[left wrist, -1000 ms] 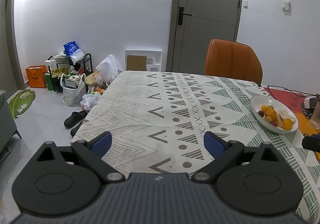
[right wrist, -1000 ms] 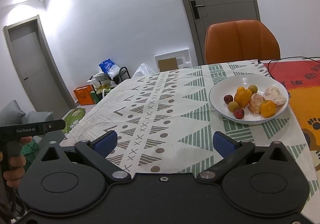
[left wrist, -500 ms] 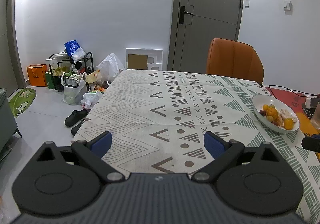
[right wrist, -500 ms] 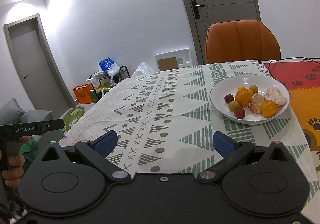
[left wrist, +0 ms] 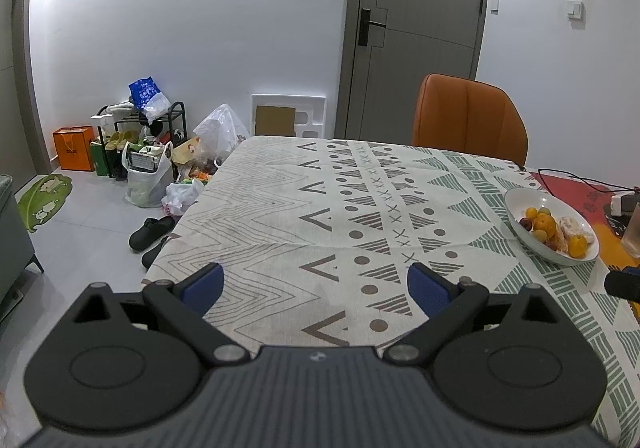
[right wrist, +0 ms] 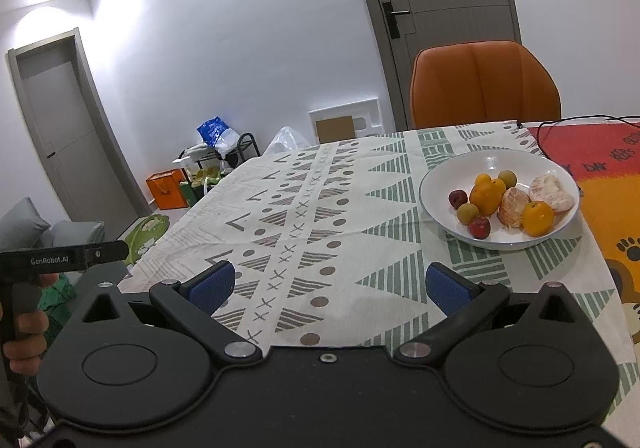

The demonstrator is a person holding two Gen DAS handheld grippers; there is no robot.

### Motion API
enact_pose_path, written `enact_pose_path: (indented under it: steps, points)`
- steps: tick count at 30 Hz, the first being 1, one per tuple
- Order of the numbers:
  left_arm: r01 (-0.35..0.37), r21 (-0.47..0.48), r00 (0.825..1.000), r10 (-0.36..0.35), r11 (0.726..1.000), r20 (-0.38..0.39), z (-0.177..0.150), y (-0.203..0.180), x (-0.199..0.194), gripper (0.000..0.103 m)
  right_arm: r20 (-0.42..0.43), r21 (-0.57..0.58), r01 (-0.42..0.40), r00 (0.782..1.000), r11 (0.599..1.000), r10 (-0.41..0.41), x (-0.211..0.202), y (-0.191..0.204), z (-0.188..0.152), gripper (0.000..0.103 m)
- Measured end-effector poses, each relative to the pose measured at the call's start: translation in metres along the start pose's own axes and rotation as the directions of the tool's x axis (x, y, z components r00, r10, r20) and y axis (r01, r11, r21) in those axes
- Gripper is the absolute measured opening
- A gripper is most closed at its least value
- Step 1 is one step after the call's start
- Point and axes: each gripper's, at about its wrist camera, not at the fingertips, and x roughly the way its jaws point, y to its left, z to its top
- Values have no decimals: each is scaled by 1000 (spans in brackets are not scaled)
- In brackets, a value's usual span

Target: Organize fruits

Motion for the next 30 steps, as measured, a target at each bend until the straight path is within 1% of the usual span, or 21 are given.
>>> enact_pose_path:
  steps: [8, 17, 30]
  points:
    - [7, 3, 1000, -7, 1000, -5, 0, 1, 1, 97, -6, -5, -12, 1000, 1000, 12, 1, 1, -1, 103]
    - [8, 5, 1000, -8, 1000, -6, -1, -2, 2, 97, -18, 0, 9, 1000, 1000, -9, 3, -2, -1, 103]
    - [33, 42, 999, -33, 999, 0, -2, -11, 0, 97, -29, 11, 18, 999, 1000, -18, 5, -5, -3, 103]
